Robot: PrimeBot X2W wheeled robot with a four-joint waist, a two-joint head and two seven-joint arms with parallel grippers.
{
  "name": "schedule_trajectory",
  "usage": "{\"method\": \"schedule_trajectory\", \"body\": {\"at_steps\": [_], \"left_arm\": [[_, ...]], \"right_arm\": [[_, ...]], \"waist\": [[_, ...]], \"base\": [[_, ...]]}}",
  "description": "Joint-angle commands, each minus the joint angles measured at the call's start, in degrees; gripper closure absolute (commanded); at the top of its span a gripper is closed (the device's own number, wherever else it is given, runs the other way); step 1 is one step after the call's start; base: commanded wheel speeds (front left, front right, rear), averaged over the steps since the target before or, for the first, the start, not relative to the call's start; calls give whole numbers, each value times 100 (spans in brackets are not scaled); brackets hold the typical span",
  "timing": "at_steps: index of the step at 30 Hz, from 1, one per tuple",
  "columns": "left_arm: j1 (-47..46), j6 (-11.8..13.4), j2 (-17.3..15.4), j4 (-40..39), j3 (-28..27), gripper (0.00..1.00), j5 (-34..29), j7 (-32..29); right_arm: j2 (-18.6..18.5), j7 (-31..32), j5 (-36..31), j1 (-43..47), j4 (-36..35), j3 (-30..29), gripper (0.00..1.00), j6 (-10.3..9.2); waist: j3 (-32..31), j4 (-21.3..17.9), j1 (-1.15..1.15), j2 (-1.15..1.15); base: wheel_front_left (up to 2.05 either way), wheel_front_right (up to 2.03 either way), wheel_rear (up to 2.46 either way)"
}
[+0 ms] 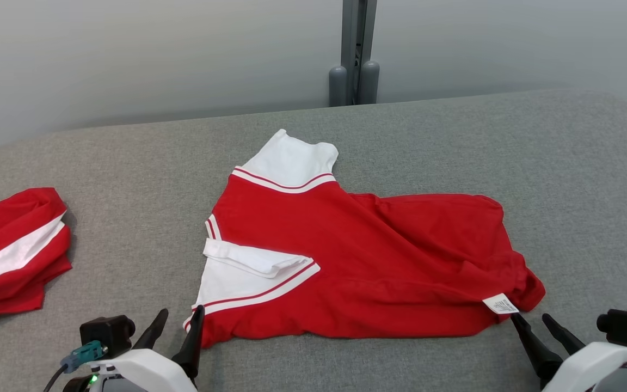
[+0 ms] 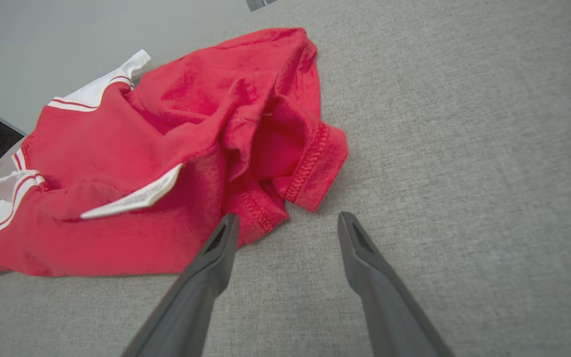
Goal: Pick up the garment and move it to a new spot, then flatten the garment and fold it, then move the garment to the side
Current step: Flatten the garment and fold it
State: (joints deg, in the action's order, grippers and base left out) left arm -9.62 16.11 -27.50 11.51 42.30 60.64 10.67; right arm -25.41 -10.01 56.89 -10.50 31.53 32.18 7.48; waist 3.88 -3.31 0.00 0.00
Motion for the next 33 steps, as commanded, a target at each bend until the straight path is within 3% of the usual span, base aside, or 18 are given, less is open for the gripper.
{"method": "schedule_trajectory", "body": {"at_steps": [1, 11, 23, 24, 25, 26, 27, 28, 33], "left_arm": [[-71, -27, 0, 91, 13, 0, -34, 10], [-329, -136, 287, 777, 416, 0, -139, -402], [-664, -320, 604, 1597, 552, 0, -136, -535], [-681, -359, 630, 1700, 572, 2, -122, -562], [-704, -390, 652, 1743, 574, 40, -108, -568], [-728, -401, 666, 1783, 579, 89, -108, -565], [-743, -436, 689, 1811, 572, 100, -93, -547], [-741, -463, 703, 1840, 570, 100, -82, -538], [-744, -551, 688, 1932, 568, 100, -70, -492]], "right_arm": [[22, 41, -80, -102, 78, 15, 0, 3], [260, 148, -642, -524, 605, 140, 0, 3], [440, 202, -829, -711, 818, 242, 1, 3], [463, 202, -843, -741, 835, 272, 51, 3], [471, 205, -847, -748, 843, 283, 60, 3], [478, 197, -854, -757, 848, 293, 75, 3], [477, 171, -858, -762, 853, 293, 90, 3], [472, 144, -856, -768, 857, 294, 100, 3], [361, 13, -879, -785, 897, 220, 100, 3]], "waist": [[-2, 12, 0, 0], [32, 125, 0, 0], [81, 59, 0, 0], [87, 64, 0, 0], [92, 67, 0, 0], [95, 70, 0, 0], [96, 74, 0, 0], [96, 80, 0, 0], [67, 116, 0, 0]], "base": [[0, 0, 0], [0, 0, 0], [0, 0, 0], [0, 0, 0], [0, 0, 0], [0, 0, 0], [0, 0, 0], [0, 0, 0], [0, 0, 0]]}}
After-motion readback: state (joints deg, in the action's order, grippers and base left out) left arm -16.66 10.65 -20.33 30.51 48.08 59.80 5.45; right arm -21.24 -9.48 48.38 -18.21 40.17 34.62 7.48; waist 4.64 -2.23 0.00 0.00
